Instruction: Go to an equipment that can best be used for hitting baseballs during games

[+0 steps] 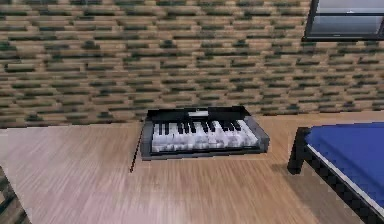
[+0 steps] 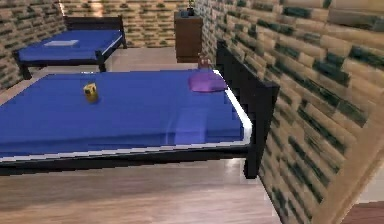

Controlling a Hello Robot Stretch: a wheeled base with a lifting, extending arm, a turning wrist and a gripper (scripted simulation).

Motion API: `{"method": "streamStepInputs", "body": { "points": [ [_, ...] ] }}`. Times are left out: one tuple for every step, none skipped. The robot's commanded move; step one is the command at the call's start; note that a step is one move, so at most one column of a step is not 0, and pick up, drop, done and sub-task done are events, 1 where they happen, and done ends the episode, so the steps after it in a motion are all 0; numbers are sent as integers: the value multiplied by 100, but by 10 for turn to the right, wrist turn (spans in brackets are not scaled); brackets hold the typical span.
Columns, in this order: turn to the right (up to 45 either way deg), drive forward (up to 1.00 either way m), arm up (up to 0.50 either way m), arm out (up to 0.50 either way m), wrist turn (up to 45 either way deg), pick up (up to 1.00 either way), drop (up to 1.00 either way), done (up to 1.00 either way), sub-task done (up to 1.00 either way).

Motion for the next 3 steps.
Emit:
{"method": "streamStepInputs", "body": {
  "points": [
    [0,20,0,0,0,0,0,0,0],
    [-360,0,0,0,0,0,0,0,0],
    [0,100,0,0,0,0,0,0,0]
  ]
}}
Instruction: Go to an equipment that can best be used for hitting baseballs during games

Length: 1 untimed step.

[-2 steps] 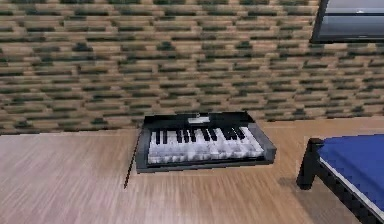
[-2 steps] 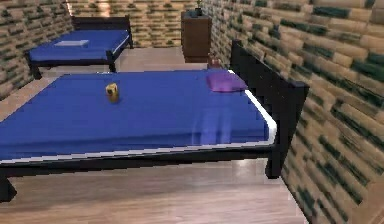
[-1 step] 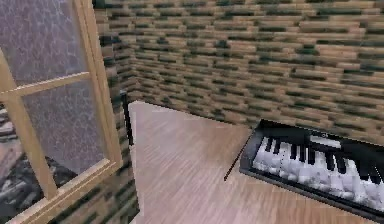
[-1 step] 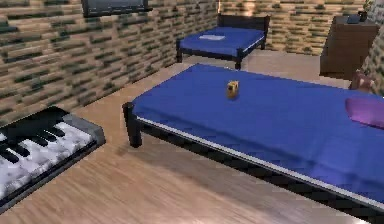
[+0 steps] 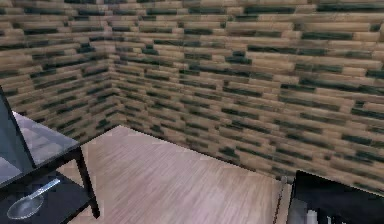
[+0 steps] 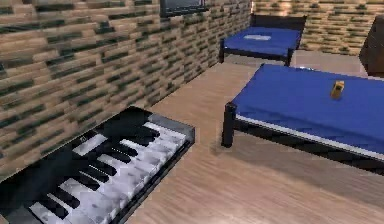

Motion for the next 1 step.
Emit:
{"method": "streamStepInputs", "body": {
  "points": [
    [-210,0,0,0,0,0,0,0,0]
  ]
}}
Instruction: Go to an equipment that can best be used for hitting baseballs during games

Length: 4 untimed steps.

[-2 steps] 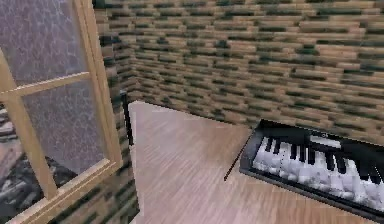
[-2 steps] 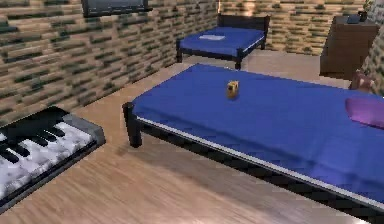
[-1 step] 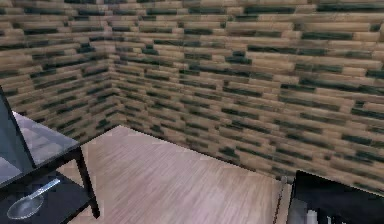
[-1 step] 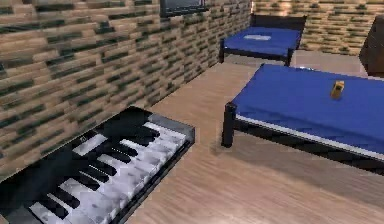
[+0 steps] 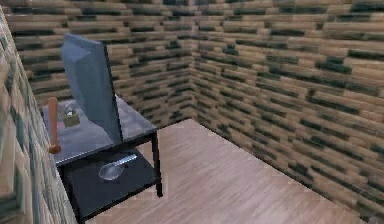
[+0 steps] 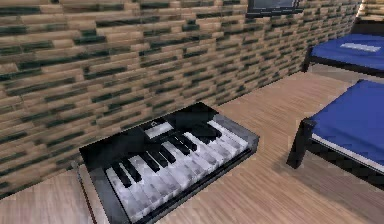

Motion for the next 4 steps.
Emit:
{"method": "streamStepInputs", "body": {
  "points": [
    [0,10,0,0,0,0,0,0,0],
    [-30,0,0,0,0,0,0,0,0],
    [0,35,0,0,0,0,0,0,0],
    [450,0,0,0,0,0,0,0,0]
  ]
}}
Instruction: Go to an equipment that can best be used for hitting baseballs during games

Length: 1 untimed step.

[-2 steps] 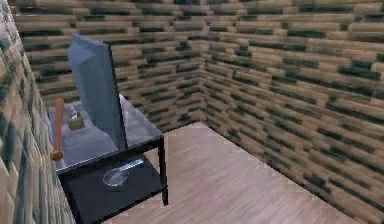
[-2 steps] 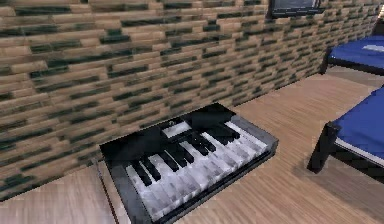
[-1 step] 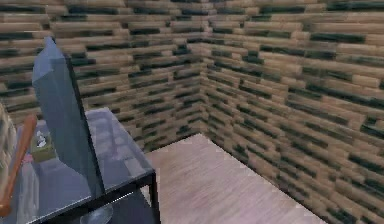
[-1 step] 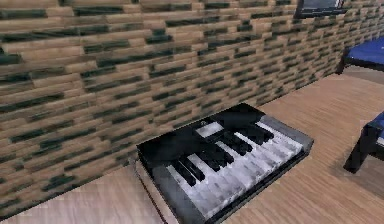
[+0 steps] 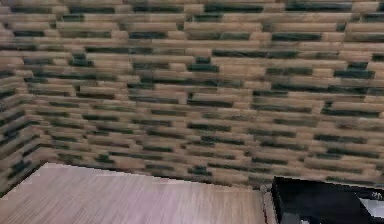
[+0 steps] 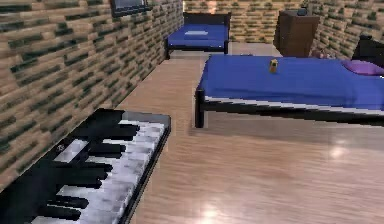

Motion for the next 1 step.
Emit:
{"method": "streamStepInputs", "body": {
  "points": [
    [450,0,0,0,0,0,0,0,0]
  ]
}}
